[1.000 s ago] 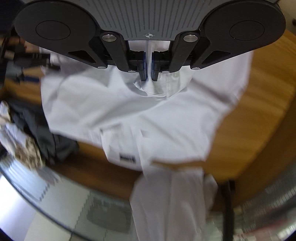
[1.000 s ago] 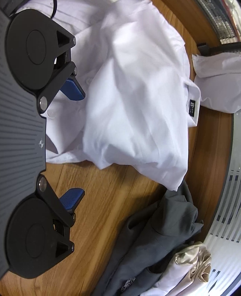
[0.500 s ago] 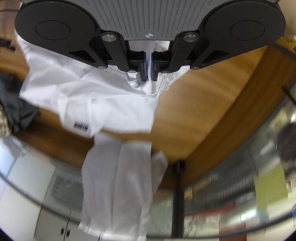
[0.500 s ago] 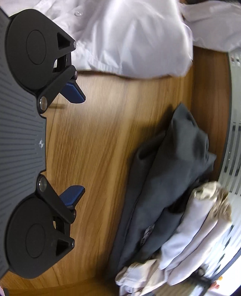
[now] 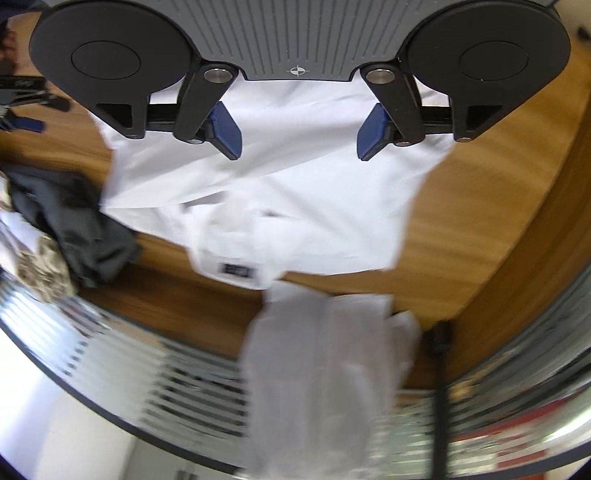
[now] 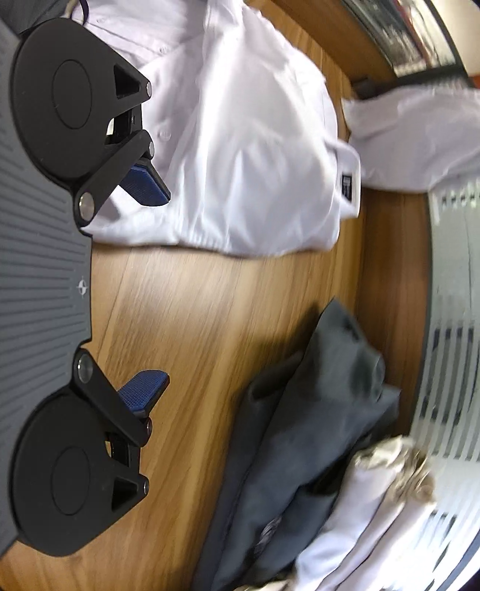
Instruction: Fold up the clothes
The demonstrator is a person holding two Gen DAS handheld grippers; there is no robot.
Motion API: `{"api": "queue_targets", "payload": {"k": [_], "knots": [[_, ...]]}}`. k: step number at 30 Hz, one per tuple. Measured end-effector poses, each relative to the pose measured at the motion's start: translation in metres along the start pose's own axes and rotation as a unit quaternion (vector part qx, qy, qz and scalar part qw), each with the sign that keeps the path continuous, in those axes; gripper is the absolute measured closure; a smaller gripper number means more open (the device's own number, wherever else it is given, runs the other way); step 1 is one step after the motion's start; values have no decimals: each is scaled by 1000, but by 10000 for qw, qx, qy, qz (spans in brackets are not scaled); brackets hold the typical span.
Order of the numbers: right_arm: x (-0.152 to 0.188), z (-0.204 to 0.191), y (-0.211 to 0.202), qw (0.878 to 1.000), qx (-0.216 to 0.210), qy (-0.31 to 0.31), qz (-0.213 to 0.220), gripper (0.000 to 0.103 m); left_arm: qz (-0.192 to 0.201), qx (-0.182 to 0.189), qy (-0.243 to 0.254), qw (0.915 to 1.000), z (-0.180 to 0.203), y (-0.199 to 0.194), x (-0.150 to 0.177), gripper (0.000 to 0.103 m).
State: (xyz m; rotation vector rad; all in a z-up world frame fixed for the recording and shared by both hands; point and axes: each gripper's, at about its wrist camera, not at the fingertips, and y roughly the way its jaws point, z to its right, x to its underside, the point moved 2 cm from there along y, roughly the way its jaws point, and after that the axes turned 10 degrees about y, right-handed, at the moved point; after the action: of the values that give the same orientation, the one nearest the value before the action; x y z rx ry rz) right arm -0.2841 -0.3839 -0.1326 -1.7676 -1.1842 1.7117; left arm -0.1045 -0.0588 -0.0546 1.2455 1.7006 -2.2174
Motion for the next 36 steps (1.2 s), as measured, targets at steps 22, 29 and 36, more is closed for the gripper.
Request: {"api": "queue_targets", "payload": {"k": [22, 29, 36], "knots": [[1, -41, 37, 9863, -933, -1344, -206, 69, -644, 1444, 508, 9861, 137, 128, -114, 27], [1, -46, 45, 9766, -1228, -1733, -346, 69, -1347, 1406, 988, 9759, 174, 175, -116, 28], [5, -45, 56, 9728, -1310, -1863, -427, 70, -1425, 1575, 1804, 9604, 199, 202, -117, 98]]}}
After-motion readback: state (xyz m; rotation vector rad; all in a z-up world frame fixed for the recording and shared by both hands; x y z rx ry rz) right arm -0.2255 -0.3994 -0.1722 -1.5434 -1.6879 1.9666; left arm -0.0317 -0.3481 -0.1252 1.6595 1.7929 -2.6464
